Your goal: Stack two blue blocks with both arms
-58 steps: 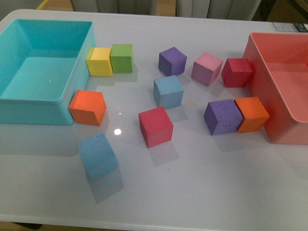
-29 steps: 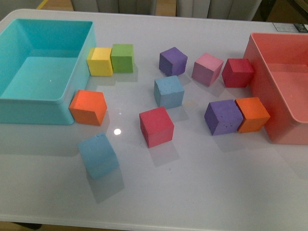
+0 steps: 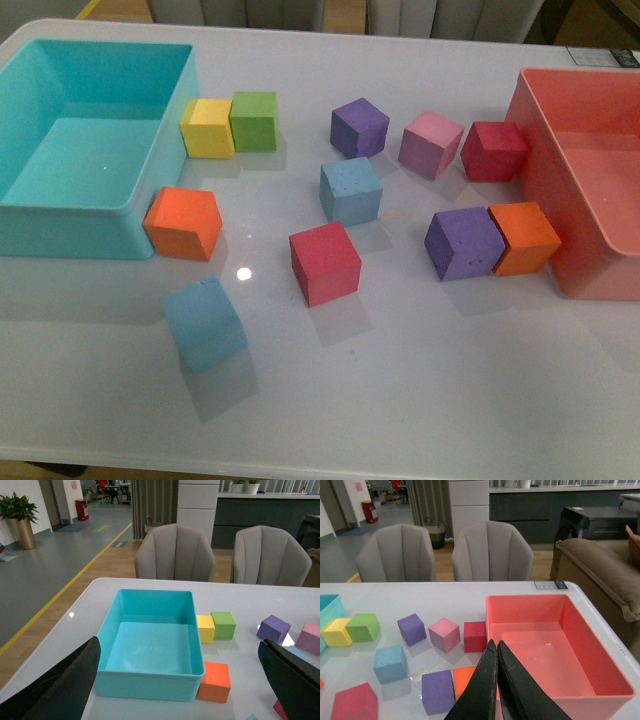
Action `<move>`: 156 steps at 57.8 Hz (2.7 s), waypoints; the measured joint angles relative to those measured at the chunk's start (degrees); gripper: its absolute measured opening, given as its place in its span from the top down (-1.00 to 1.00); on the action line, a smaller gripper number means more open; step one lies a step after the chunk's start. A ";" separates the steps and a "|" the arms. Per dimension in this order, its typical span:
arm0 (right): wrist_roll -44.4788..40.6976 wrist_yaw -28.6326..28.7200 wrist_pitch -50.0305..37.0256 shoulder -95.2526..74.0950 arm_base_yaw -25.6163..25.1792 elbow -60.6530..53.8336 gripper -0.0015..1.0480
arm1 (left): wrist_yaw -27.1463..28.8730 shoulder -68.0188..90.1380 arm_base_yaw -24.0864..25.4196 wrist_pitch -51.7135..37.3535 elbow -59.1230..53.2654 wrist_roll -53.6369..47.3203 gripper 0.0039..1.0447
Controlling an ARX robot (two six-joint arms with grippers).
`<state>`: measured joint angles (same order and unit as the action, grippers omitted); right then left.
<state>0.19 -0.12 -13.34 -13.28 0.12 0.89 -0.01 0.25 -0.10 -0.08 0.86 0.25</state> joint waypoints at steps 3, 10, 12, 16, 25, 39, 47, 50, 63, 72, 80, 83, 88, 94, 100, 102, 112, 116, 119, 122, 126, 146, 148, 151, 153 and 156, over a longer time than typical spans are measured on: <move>-0.02 0.00 0.79 0.77 0.00 0.00 0.96 | 0.00 0.00 0.00 0.00 0.00 0.00 -0.84; 0.00 0.00 2.75 2.69 0.00 0.00 0.96 | 0.00 0.00 0.00 0.00 0.00 0.00 -0.84; 0.00 0.00 3.32 3.28 0.00 0.00 0.96 | 0.00 0.00 0.00 0.00 0.00 0.00 -0.84; -0.02 0.09 10.40 8.48 -0.02 0.00 0.96 | 0.00 0.00 0.00 0.00 0.00 0.00 -0.84; -0.02 0.00 13.16 12.79 -0.02 0.00 0.96 | 0.00 0.00 0.00 0.00 0.00 0.00 -0.84; -0.04 0.02 13.25 12.92 -0.02 0.00 0.89 | 0.00 0.00 0.00 0.00 0.00 0.00 -0.84; -0.04 0.02 13.25 12.94 -0.02 0.00 0.42 | -0.11 0.26 0.02 0.44 0.13 -0.11 -0.84; -0.04 0.00 13.25 12.96 -0.02 0.00 0.22 | -1.51 6.10 -1.16 11.43 4.42 -2.97 -0.84; -0.02 0.07 13.27 12.98 -0.02 0.00 -0.48 | 3.96 33.79 -15.56 9.42 12.35 -2.91 -0.84; -0.02 0.09 13.27 12.98 -0.02 0.00 -0.82 | 6.25 59.32 -22.32 -9.88 15.26 1.79 -0.84; -0.02 0.07 13.27 12.98 -0.02 0.00 -0.83 | 8.70 80.28 -26.91 -20.37 20.06 5.03 -0.84; -0.02 0.07 13.27 12.98 -0.02 0.00 -0.83 | 9.33 84.85 -27.74 -20.98 21.75 5.68 -0.84; -0.02 0.04 13.27 12.98 -0.02 0.00 -0.83 | 10.32 90.84 -28.94 -20.90 23.82 6.93 -0.84; -0.02 0.07 13.27 13.00 -0.02 0.00 -0.83 | 10.56 96.02 -30.12 -20.92 26.60 9.07 -0.84; -0.02 0.07 13.27 12.98 -0.02 0.00 -0.83 | 11.47 101.35 -31.08 -20.96 30.14 10.64 -0.84; -0.02 0.07 13.27 12.98 -0.02 0.00 -0.83 | 11.89 102.84 -31.21 -20.94 31.15 11.04 -0.84; -0.02 0.04 13.27 13.00 -0.02 0.00 -0.83 | 14.40 109.07 -31.28 -18.25 36.41 12.76 -0.84; -0.02 0.07 13.27 12.98 -0.02 0.00 -0.83 | 15.85 110.88 -31.12 -15.80 38.60 13.84 -0.84; -0.02 0.07 13.27 13.00 -0.02 0.00 -0.83 | 16.74 112.17 -30.88 -14.27 40.09 14.78 -0.84; -0.02 0.07 13.27 12.98 -0.02 0.00 -0.83 | 17.29 113.18 -30.60 -12.50 41.59 15.98 -0.84; -0.02 0.07 13.27 13.00 -0.02 0.00 -0.83 | 17.94 114.12 -30.34 -10.49 43.32 17.73 -0.84; -0.02 0.04 13.27 13.00 -0.02 0.00 -0.83 | 20.76 116.80 -29.64 -1.25 49.44 25.05 -0.84; -0.02 0.04 13.27 13.00 -0.02 0.00 -0.83 | 20.92 117.09 -29.53 -0.33 49.92 25.90 -0.84; -0.02 0.07 13.27 13.00 -0.02 0.00 -0.83 | 20.83 117.59 -29.44 0.72 50.60 27.26 -0.84; -0.02 0.04 13.27 13.00 -0.02 0.00 -0.83 | 20.83 117.94 -29.44 1.40 51.01 27.96 -0.84; -0.02 0.07 13.27 13.00 -0.02 0.00 -0.83 | 20.46 118.53 -29.44 2.19 51.67 28.89 -0.84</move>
<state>0.16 -0.05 -0.08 -0.27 0.10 0.89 20.45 118.78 -29.54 2.11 52.53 29.15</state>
